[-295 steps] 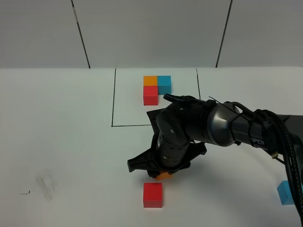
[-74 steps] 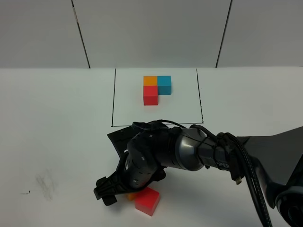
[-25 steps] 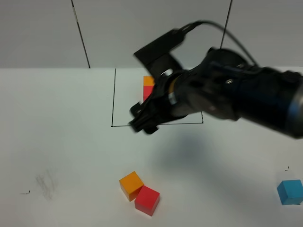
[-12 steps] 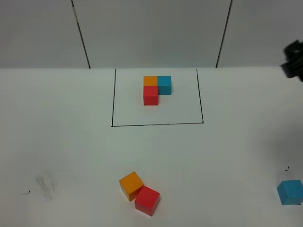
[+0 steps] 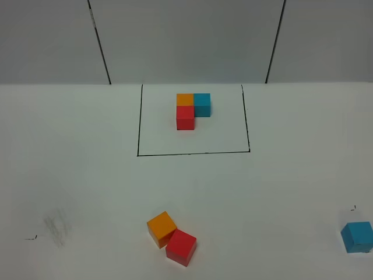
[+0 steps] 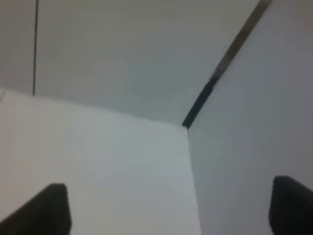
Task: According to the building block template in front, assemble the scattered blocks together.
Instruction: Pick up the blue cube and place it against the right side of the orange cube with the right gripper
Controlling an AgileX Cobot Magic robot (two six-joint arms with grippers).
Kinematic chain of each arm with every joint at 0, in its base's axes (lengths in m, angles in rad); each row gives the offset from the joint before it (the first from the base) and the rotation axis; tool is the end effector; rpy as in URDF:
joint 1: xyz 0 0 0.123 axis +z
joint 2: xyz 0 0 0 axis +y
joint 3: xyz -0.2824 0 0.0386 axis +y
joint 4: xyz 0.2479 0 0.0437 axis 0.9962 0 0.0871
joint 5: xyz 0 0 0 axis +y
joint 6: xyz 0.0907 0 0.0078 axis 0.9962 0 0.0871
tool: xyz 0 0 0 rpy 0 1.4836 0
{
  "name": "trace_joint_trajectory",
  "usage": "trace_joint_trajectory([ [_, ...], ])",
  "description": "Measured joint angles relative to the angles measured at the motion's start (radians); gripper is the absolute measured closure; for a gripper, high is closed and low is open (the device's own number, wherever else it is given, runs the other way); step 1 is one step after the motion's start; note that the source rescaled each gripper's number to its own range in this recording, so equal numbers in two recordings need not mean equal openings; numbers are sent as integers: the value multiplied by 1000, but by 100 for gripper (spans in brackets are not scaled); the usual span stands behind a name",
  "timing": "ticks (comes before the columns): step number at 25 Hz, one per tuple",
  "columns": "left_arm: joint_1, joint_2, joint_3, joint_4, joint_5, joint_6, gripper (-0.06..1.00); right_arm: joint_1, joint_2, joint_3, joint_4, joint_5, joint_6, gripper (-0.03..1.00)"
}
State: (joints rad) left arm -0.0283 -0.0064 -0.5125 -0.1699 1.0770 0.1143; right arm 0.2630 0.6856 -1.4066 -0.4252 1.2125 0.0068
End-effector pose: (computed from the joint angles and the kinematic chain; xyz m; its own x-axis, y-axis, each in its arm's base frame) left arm -0.0090 -0.0133 0.2802 -0.4425 0.0453 -0.8956 0.1758 0.9837 -0.0371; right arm 0.0491 -0.0232 0.4975 -0.3637 -0.2413 -0.8997 0.0537 0.9588 -0.2788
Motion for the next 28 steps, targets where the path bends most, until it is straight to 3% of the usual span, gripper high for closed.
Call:
trace_joint_trajectory([
  [8,0,0,0,0,0,0,-1,0,-175,17,2,9,72,27],
  [15,0,0,0,0,0,0,-1,0,-155,281,28,10,121,38],
  [20,0,0,0,0,0,0,-1,0,-54,453,83,16,148,39],
  [26,0,0,0,0,0,0,-1,0,174,478,96,7,151,39],
  [28,0,0,0,0,0,0,-1,0,242,485,130,-36,155,39],
])
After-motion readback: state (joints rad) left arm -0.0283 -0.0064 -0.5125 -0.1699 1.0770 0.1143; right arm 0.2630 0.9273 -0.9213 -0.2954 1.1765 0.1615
